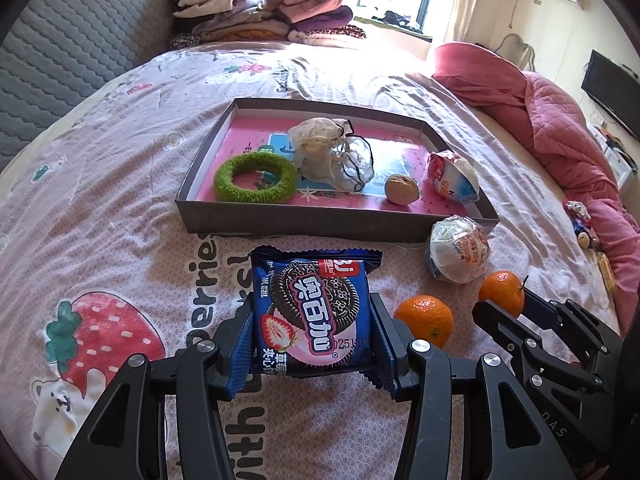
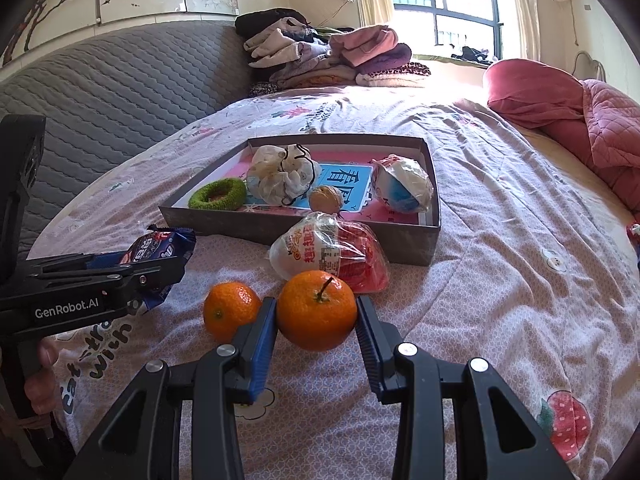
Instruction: Organize objects
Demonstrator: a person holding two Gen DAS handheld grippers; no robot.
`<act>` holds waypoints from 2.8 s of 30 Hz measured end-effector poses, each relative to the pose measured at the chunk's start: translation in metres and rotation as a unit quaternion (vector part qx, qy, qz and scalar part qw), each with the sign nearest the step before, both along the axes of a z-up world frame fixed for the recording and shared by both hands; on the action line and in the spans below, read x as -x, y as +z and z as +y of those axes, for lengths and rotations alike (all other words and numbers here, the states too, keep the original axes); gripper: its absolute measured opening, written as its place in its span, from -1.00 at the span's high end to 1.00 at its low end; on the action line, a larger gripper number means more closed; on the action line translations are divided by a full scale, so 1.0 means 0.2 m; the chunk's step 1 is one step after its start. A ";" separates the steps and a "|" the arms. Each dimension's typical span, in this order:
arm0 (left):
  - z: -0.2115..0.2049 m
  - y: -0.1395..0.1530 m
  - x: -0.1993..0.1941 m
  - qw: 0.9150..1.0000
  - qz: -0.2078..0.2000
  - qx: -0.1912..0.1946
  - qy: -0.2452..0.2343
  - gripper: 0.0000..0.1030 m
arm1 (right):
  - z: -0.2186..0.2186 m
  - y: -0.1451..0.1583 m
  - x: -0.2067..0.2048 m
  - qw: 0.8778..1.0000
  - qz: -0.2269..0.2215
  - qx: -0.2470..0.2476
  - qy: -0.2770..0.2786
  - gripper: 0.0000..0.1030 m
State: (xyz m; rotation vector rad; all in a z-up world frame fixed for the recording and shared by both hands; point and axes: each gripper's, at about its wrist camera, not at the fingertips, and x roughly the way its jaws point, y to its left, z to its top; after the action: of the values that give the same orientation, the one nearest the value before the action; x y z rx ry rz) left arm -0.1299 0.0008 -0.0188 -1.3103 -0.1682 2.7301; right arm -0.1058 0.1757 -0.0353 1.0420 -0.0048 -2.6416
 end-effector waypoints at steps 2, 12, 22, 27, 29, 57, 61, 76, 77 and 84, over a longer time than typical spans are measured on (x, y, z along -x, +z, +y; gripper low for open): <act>0.00 0.01 -0.01 1.000 0.003 0.001 0.000 -0.02 | 0.00 0.00 0.00 1.000 0.001 0.000 0.002 0.24; 0.01 0.07 -0.05 1.000 0.015 0.004 0.003 -0.02 | 0.00 0.04 -0.02 1.000 0.015 0.003 0.002 0.24; 0.02 0.11 -0.08 0.999 0.036 0.006 0.001 -0.02 | 0.01 0.07 -0.02 1.000 0.024 0.012 0.001 0.24; 0.02 0.11 -0.08 0.999 0.045 0.007 -0.001 -0.02 | 0.01 0.10 -0.02 0.999 0.031 0.020 0.000 0.24; 0.02 0.11 -0.07 0.999 0.045 0.005 -0.003 -0.02 | 0.00 0.11 -0.03 0.999 0.034 0.021 0.000 0.24; 0.01 0.20 0.02 0.998 0.066 0.010 -0.007 -0.02 | -0.05 0.39 0.10 0.996 0.085 0.021 0.011 0.24; 0.01 0.23 0.05 0.997 0.072 0.018 -0.011 -0.02 | -0.05 0.43 0.14 0.995 0.092 0.019 0.014 0.24; 0.04 0.34 0.23 0.995 0.093 0.039 -0.012 -0.02 | -0.04 0.48 0.28 0.994 0.104 0.009 0.014 0.24; 0.04 0.35 0.24 0.995 0.094 0.040 -0.011 -0.02 | -0.04 0.48 0.29 0.994 0.105 0.009 0.015 0.24; 0.03 0.36 0.32 0.994 0.096 0.044 -0.005 -0.02 | -0.06 0.51 0.36 0.993 0.116 0.005 0.021 0.24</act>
State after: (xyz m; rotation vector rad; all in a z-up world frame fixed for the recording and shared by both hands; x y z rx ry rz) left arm -0.1931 0.0062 0.0528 -1.0565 -0.0246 2.8635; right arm -0.1784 0.1642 0.0659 0.7190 0.0528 -2.7046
